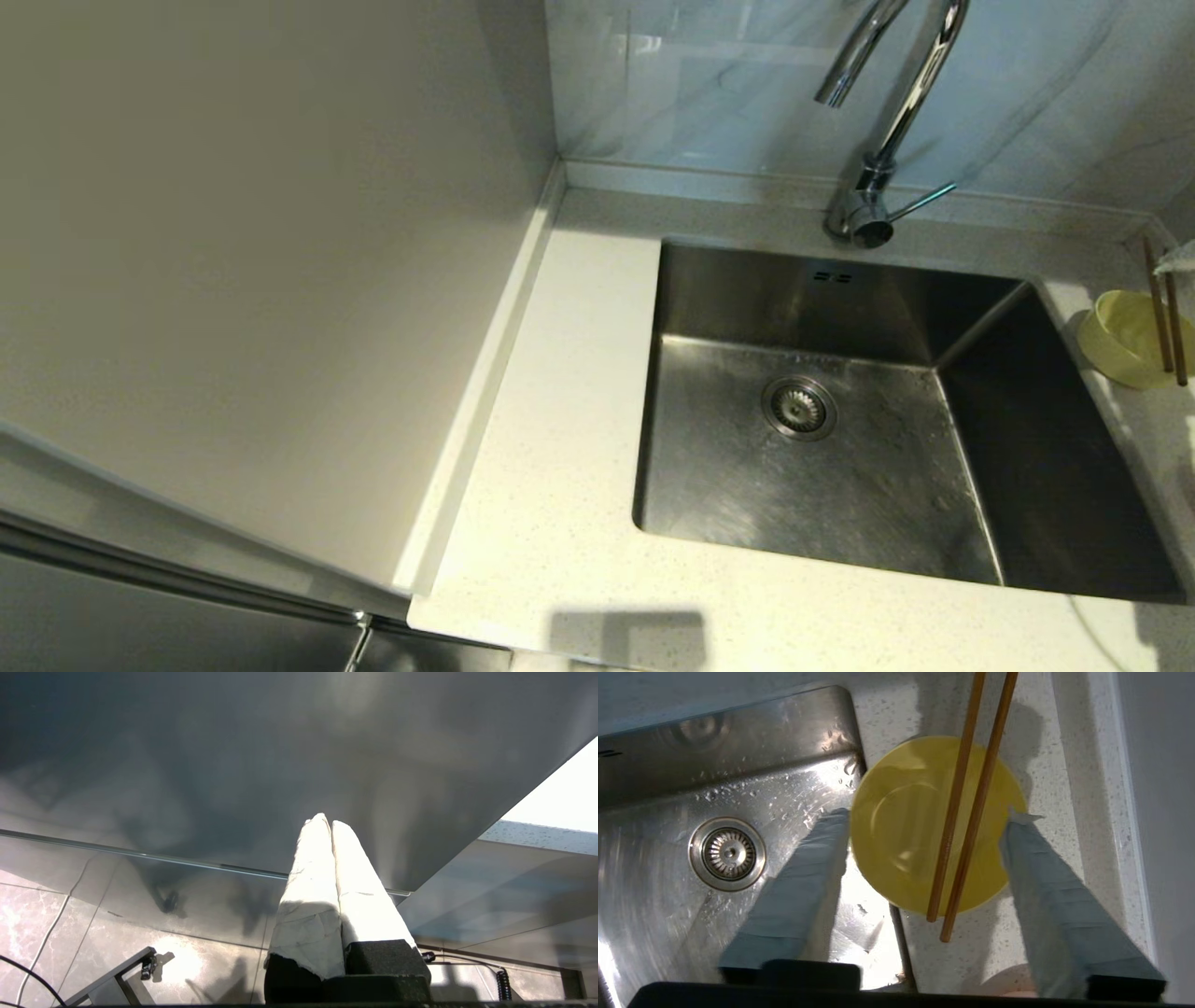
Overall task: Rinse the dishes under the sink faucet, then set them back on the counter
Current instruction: Put the chopsticks into the sink
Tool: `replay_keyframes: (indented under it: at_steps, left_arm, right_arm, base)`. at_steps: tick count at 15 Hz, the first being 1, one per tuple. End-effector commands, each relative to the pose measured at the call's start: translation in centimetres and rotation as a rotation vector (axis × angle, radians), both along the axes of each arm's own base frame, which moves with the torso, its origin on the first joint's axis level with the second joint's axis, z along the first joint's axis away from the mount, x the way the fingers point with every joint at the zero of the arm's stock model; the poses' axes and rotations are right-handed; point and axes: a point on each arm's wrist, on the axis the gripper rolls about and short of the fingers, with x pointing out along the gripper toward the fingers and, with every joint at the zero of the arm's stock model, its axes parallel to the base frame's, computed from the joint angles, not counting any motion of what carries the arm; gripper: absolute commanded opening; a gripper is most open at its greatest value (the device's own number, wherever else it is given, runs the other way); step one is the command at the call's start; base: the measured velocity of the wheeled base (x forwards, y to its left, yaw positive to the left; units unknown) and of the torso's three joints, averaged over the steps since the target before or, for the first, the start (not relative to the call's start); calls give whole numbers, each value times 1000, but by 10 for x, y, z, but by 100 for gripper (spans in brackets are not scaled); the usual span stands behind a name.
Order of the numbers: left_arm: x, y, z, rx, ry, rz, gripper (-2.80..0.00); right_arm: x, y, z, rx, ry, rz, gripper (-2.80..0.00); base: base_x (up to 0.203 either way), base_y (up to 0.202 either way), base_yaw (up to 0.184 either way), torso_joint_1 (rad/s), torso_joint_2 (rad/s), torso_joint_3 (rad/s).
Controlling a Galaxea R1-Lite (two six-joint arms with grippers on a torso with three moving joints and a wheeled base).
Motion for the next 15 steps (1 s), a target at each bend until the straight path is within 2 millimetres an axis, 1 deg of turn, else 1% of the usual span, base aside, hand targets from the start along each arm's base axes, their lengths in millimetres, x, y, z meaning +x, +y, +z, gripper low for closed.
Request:
replay_keyframes:
  at_steps: [1,5,7,11,15]
  left_arm:
    - [0,0,0,0,-4,1,-280]
    - [0,0,0,0,-4,1,-280]
    - [0,0,0,0,-4,1,-280]
    - [0,0,0,0,-4,1,-280]
    - [0,0,0,0,-4,1,-280]
  right_arm:
    - [5,-2,-7,14,19,4,0]
    - [14,-8,-20,16,42,-2,0]
    - [15,-10,-25,25,57,-5,0]
    - [17,-19,-34,32,70,-22,0]
    - [23,-22,-42,47,86,-20,0]
  base:
    - [0,0,0,0,0,0]
    - [0,0,0,0,0,0]
    - [0,0,0,0,0,0]
    - [0,0,0,0,0,0]
    - [0,0,0,0,0,0]
